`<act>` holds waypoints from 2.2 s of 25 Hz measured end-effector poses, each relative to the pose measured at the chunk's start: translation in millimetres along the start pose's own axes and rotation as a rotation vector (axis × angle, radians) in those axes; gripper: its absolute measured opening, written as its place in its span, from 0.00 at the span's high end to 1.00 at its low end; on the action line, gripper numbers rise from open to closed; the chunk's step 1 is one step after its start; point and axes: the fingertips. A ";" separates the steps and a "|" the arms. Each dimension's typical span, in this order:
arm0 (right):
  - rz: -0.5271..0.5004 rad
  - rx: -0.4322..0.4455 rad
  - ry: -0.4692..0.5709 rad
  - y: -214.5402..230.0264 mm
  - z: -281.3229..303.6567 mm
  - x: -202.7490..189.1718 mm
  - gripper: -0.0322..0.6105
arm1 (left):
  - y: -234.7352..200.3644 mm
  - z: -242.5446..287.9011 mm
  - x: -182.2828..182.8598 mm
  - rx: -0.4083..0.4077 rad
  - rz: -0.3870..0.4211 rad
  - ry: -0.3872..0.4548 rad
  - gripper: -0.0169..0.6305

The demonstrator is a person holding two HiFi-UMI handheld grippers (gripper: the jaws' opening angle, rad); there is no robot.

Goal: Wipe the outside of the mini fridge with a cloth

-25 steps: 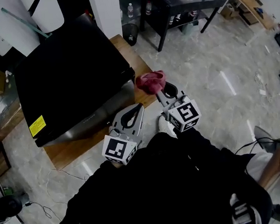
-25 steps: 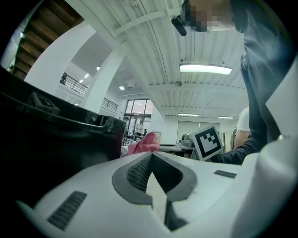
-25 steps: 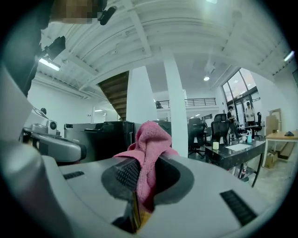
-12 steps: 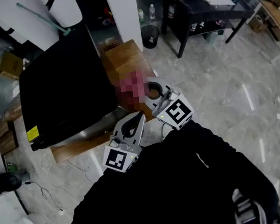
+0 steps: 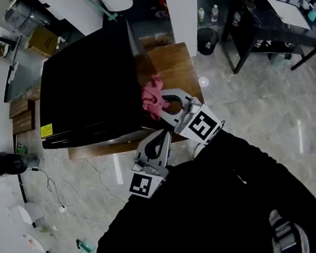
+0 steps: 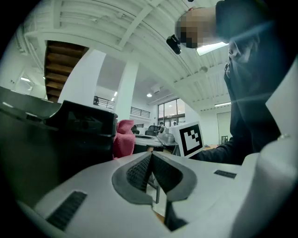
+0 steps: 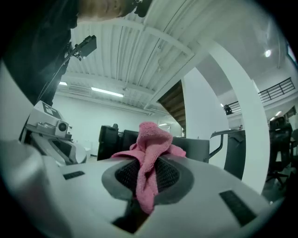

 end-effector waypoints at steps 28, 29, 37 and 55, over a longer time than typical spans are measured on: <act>0.187 0.152 -0.324 -45.9 -3.8 -308.0 0.87 | -47.8 77.9 -143.2 0.170 -0.128 -0.126 0.97; 0.185 0.160 -0.350 -48.5 -5.2 -321.3 0.87 | -47.1 81.5 -144.5 0.163 -0.115 -0.137 0.97; 0.216 0.231 -0.496 -66.6 -7.5 -389.5 0.87 | -51.0 83.8 -162.5 0.189 -0.115 -0.230 0.97; 0.266 -0.054 -0.037 126.1 6.3 -168.2 0.86 | -30.0 152.5 -5.5 0.117 -0.061 -0.002 0.97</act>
Point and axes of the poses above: the fingertips, and each gripper's own axes: z forward along the fingers, y to its right, x out of its top, and after that the axes turned 7 degrees about -z, right-handed
